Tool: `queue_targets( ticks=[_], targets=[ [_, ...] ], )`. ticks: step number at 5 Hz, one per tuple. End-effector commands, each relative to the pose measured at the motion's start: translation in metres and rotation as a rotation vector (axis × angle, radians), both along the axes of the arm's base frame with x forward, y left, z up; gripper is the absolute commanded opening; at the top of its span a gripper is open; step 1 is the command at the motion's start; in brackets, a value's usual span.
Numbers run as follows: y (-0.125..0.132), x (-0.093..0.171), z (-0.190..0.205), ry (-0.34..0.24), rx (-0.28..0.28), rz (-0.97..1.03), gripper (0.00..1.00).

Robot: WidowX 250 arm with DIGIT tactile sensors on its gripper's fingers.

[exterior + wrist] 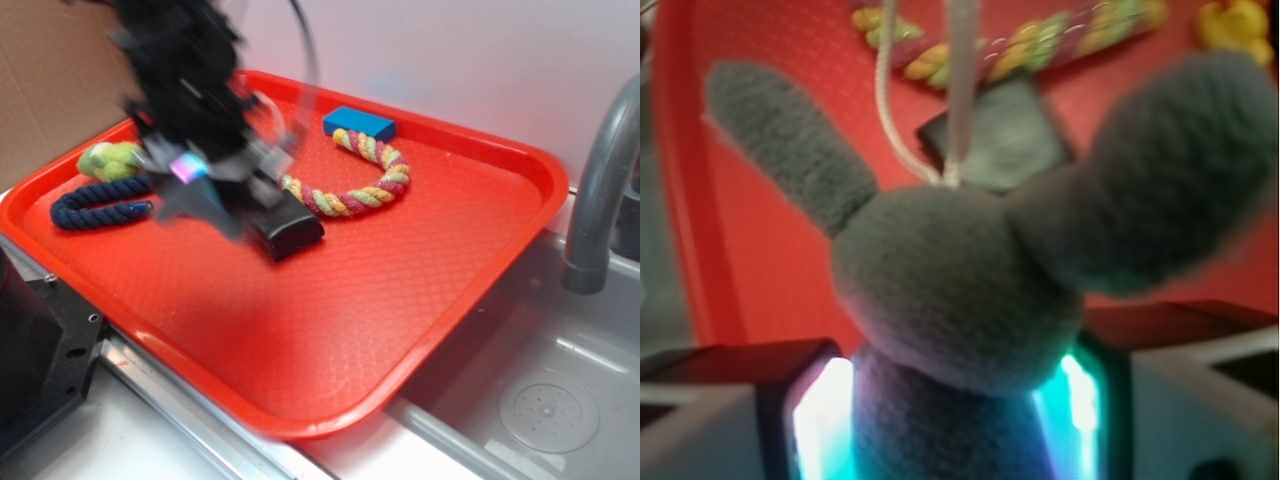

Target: Grab the gray animal.

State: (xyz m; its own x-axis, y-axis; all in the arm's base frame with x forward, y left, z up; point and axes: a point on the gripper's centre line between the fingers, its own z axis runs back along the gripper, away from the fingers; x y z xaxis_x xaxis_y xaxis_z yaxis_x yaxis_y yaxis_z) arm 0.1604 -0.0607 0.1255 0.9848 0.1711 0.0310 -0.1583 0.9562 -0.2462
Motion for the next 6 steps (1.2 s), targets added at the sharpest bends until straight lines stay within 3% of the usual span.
queue_targets(
  ticks=[1,2,3,5,6],
  targets=[
    [0.042,0.019,0.091,-0.011,0.056,-0.108,0.0],
    [0.042,0.03,0.091,-0.027,0.128,-0.087,0.0],
    [0.045,0.039,0.08,-0.059,0.317,-0.08,0.0],
    [0.054,0.032,0.079,-0.099,0.278,-0.066,0.0],
    [0.052,0.028,0.075,-0.082,0.268,-0.056,0.0]
  ],
)
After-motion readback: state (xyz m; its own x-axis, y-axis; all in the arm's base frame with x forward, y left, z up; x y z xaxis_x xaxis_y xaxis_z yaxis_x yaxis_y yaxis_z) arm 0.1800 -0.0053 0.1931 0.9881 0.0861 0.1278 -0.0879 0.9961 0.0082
